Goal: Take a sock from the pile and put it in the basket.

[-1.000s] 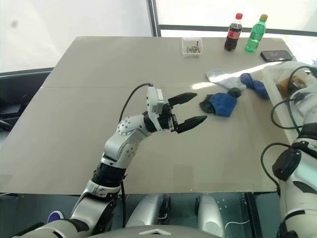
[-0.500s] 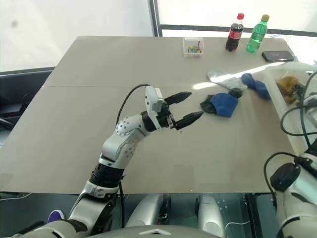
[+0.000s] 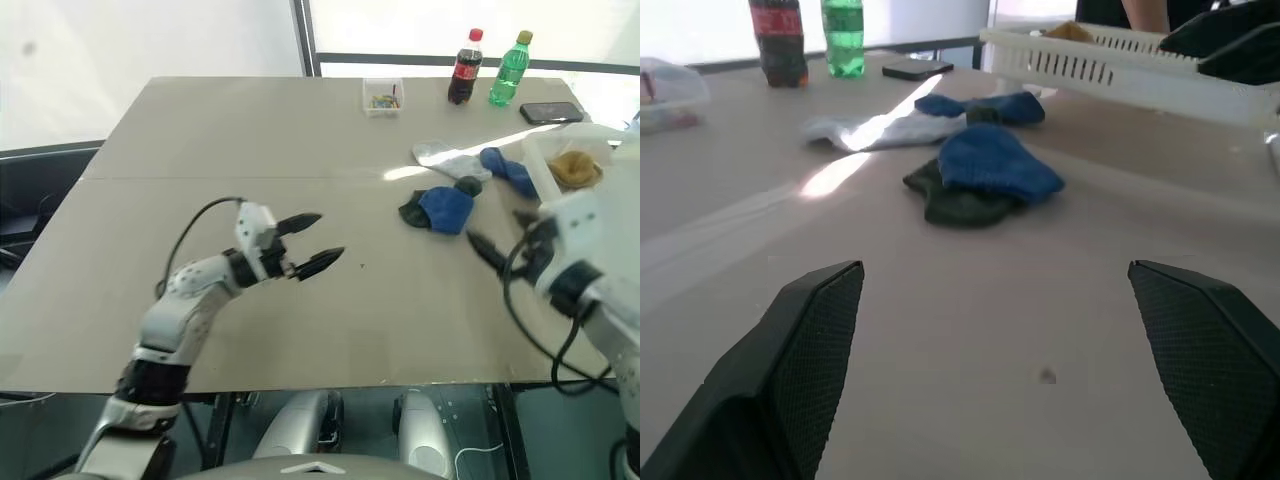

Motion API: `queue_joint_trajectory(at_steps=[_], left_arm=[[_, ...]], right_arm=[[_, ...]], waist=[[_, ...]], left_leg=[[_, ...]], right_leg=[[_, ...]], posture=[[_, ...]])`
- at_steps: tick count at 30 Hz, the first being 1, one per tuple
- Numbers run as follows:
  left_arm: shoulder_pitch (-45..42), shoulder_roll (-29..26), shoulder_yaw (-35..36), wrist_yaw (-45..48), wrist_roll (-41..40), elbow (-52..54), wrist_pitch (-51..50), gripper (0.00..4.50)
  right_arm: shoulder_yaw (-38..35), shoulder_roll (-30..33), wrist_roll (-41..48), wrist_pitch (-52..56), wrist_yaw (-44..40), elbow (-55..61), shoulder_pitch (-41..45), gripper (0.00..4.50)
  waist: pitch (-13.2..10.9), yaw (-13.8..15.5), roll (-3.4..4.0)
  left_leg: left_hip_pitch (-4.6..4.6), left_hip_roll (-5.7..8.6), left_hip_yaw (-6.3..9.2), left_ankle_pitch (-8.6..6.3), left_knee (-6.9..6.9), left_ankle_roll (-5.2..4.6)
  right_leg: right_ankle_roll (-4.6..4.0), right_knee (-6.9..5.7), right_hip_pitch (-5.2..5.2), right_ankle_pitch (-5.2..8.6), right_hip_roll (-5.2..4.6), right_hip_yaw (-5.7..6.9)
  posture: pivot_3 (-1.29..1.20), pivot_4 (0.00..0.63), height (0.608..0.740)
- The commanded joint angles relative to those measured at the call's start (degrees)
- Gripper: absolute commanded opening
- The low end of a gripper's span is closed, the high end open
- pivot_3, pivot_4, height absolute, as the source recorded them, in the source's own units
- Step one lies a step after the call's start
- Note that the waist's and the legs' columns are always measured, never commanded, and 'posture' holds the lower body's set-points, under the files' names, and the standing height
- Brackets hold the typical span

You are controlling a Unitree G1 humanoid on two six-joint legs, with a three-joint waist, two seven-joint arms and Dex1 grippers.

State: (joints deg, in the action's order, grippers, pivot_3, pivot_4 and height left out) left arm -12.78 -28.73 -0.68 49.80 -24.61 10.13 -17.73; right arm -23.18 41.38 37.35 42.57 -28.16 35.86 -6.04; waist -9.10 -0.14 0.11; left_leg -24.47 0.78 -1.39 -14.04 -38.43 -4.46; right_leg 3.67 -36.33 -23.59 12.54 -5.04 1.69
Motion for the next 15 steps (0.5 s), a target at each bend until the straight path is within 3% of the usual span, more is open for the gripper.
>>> queue_joint_trajectory(at_steps=[1,8,15], left_arm=[[5.3,-5.4,6.5,3.9,-5.1,6.5,-2.4,4.5],[14.8,-14.0,17.0,7.5,-10.0,10.5,-5.6,4.5],[15.5,-15.5,18.9,7.1,-11.5,11.2,-7.0,4.5]], right_arm=[[-2.1,1.7,-1.1,-4.8,-5.7,3.0,-4.0,4.43],[-4.2,3.3,-5.9,-10.0,-9.9,2.1,-10.8,4.43],[-4.3,2.7,-7.1,-11.2,-10.9,1.6,-11.5,4.43]], waist=[[0.0,0.1,0.0],[0.0,0.9,-0.08],[0.0,1.2,-0.11]], left_leg=[[0.02,0.0,0.0,0.0,0.0,0.0],[0.08,-0.1,0.0,0.0,-0.03,0.05],[0.08,-0.04,-0.01,0.0,-0.03,0.07]], right_leg=[[0.0,0.01,0.01,0.0,-0.01,-0.01],[-0.26,0.08,0.02,0.15,-0.22,0.01],[-0.26,0.11,0.03,0.15,-0.44,0.06]], posture=[[0.0,0.15,0.729],[0.0,0.15,0.729],[0.0,0.15,0.729]])
